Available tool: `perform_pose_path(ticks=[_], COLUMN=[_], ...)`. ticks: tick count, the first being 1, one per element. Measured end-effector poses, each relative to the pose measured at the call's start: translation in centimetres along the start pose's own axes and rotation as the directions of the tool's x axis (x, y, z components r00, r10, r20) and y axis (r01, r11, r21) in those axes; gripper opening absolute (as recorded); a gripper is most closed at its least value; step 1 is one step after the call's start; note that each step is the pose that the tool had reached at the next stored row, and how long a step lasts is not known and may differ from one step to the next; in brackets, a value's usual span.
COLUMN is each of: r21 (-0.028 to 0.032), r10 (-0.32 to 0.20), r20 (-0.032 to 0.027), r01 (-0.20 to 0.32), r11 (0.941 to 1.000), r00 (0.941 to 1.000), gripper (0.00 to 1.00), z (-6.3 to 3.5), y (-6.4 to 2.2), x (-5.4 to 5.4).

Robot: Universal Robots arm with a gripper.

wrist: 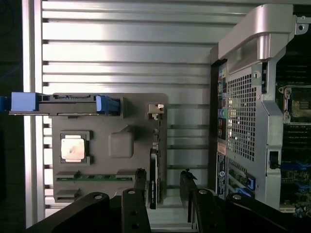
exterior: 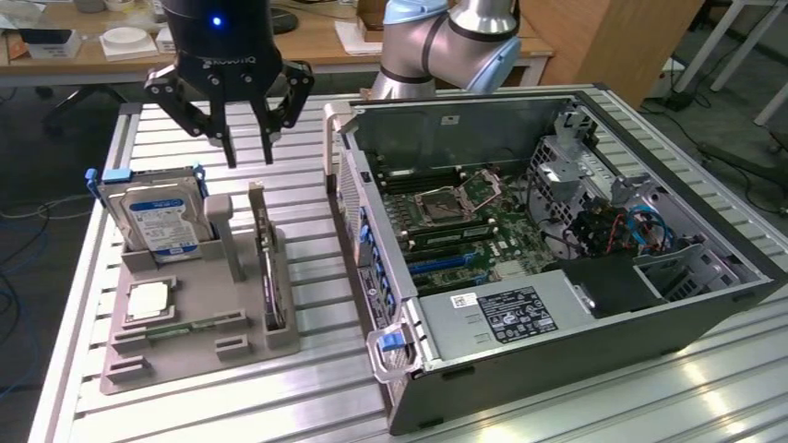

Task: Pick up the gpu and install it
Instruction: 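Pick up the gpu and move the gpu toward the slot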

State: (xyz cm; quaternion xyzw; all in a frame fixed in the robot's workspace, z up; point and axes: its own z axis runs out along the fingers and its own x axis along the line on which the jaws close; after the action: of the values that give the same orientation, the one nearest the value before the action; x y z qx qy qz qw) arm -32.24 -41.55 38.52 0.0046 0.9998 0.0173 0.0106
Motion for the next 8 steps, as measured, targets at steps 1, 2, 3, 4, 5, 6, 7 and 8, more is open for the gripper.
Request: perform_pose_path(ticks=[1, 2, 3, 4, 5, 6, 7, 8], r21=[0.0, 0.0, 0.0, 0.0, 0.0, 0.0, -0.0001, -0.0001], r10=[0.0, 0.0, 0.0, 0.0, 0.0, 0.0, 0.0, -0.002], r20=[-0.0003, -0.0007, -0.0012, -0.0017, -0.002, -0.0026, -0.0032, -0.004], r01=[0.0, 0.0, 0.0, 0.0, 0.0, 0.0, 0.0, 0.002], r11=[1.0, 1.0, 1.0, 1.0, 1.0, 1.0, 1.0, 1.0], r00=[1.0, 1.0, 1.0, 1.0, 1.0, 1.0, 1.0, 1.0], gripper=[0.42, 0.42, 0.42, 0.42, 0.42, 0.42, 0.42, 0.42], z=[0.09, 0.17, 0.23, 0.29, 0.35, 0.41, 0.49, 0.54], y=[-0.03, -0.06, -0.09, -0.1, -0.11, -0.13, -0.16, -0.18], x=[0.01, 0.0, 0.01, 0.01, 0.01, 0.01, 0.01, 0.01])
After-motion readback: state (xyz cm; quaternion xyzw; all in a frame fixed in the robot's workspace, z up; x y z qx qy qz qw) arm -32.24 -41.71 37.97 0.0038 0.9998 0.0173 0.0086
